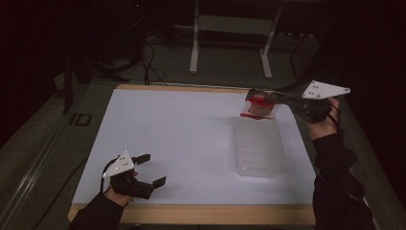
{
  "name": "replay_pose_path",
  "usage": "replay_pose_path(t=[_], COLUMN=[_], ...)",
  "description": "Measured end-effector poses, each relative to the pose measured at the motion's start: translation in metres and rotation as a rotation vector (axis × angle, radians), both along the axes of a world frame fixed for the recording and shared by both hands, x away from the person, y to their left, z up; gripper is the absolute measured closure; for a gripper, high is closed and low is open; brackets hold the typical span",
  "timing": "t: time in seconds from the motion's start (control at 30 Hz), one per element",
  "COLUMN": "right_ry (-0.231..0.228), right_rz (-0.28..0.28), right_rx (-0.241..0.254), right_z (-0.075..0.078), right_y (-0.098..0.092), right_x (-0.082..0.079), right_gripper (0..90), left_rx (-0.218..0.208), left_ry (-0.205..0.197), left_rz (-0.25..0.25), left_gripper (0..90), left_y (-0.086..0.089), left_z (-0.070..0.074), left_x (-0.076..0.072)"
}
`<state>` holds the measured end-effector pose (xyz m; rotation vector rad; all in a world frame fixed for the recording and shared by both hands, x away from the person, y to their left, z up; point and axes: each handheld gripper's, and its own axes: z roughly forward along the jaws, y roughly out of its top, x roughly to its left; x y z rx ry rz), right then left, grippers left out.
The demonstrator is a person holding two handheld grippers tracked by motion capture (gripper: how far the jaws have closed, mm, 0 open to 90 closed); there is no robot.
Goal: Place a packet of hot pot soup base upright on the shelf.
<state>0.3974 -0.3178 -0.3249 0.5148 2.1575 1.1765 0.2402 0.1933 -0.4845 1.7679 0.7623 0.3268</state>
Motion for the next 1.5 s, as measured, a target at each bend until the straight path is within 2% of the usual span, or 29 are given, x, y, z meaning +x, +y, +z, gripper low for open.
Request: replay_pose_path(t=[0.07,0.37,0.57,0.73,0.93,1.13,1.2,1.27,1.37,1.5], right_ry=[0.007,0.039,0.061,0.086,0.118,0.144,0.168,0.178,0.205,0.236], right_rz=[-0.006,-0.043,-0.061,-0.05,-0.045,-0.045,-0.052,-0.06,-0.089,-0.114], right_rx=[-0.006,-0.019,-0.028,-0.016,0.005,0.007,0.034,0.051,0.05,0.07], right_z=[-0.005,-0.032,-0.046,-0.058,-0.073,-0.083,-0.089,-0.094,-0.102,-0.104], right_y=[-0.002,-0.005,0.002,0.009,0.01,0.01,0.006,0.001,-0.005,-0.012], right_x=[0.007,0.032,0.051,0.064,0.07,0.07,0.07,0.069,0.069,0.07], right_gripper=[90.0,90.0,90.0,90.0,90.0,90.0,90.0,90.0,89.3,85.6], left_rx=[0.004,-0.038,-0.041,-0.045,-0.044,-0.05,-0.035,-0.045,-0.046,-0.038], left_ry=[-0.005,0.018,0.023,0.03,0.03,0.032,0.022,0.017,0.022,0.017], left_rz=[0.004,-0.002,-0.004,-0.007,-0.01,-0.017,-0.012,-0.012,-0.024,-0.021], left_gripper=[0.0,0.0,0.0,0.0,0.0,0.0,0.0,0.0,0.0,0.0], left_y=[0.0,0.004,0.004,0.005,0.006,0.004,0.003,0.003,0.002,0.001], left_z=[0.0,-0.001,-0.001,-0.002,-0.002,-0.003,-0.003,-0.002,-0.003,-0.003], left_x=[-0.001,0.0,0.0,0.0,0.001,0.001,0.001,0.0,0.001,0.001])
